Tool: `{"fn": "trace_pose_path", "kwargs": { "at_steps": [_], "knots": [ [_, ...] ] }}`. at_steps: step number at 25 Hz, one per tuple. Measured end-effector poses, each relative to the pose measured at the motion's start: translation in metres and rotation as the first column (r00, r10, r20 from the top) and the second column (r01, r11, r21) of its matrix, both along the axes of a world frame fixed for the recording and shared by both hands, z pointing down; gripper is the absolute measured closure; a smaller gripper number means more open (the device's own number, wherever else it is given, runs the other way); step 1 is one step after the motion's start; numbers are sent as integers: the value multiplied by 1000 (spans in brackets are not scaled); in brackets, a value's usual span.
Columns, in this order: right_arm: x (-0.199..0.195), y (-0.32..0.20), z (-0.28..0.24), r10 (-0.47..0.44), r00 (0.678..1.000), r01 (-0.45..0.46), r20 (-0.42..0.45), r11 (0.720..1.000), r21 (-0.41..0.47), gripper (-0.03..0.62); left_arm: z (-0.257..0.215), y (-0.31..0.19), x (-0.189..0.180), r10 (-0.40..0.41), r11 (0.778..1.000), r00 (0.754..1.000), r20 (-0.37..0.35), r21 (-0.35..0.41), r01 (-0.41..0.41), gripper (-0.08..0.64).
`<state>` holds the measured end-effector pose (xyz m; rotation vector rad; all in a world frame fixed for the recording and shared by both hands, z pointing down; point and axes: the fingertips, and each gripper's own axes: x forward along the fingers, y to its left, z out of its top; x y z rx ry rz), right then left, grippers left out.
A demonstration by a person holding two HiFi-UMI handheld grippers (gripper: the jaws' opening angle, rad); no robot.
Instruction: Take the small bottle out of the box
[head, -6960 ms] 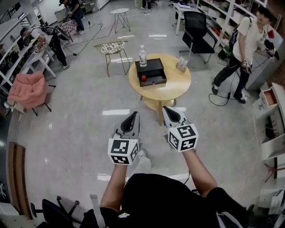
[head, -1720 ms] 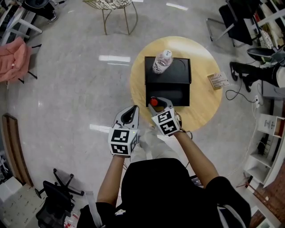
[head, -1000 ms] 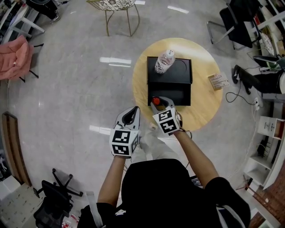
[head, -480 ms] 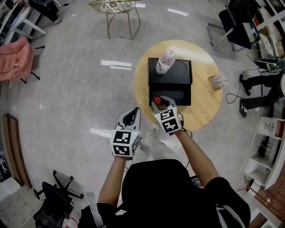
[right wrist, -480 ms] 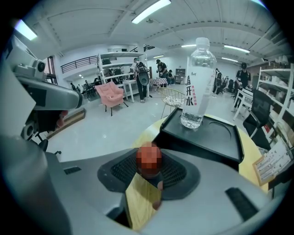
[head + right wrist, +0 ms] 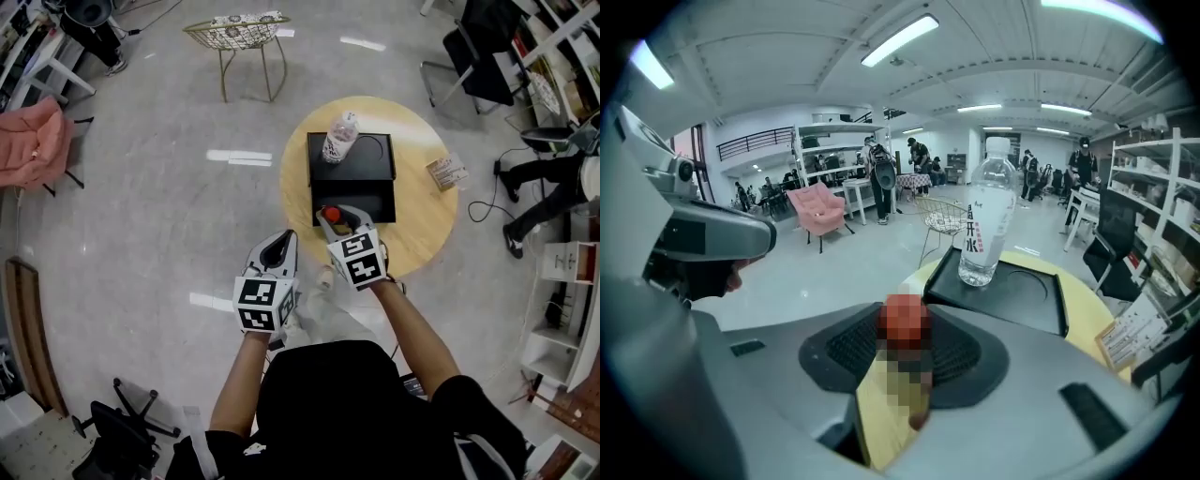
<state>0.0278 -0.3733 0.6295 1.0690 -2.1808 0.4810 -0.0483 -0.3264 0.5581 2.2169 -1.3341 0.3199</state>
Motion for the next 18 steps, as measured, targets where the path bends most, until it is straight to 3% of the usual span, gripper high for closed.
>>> {"fn": "trace_pose_path", "kwargs": {
  "at_steps": [7, 18],
  "knots": [
    [4, 19, -35, 60, 998, -62, 36, 997, 41, 456, -24, 19, -6, 19, 999, 1000, -20, 45, -18, 549],
    [3, 67, -98, 111, 989, -124, 99, 983, 135, 456, -70, 66, -16, 55, 988, 998, 13, 144, -56, 549]
  ]
}}
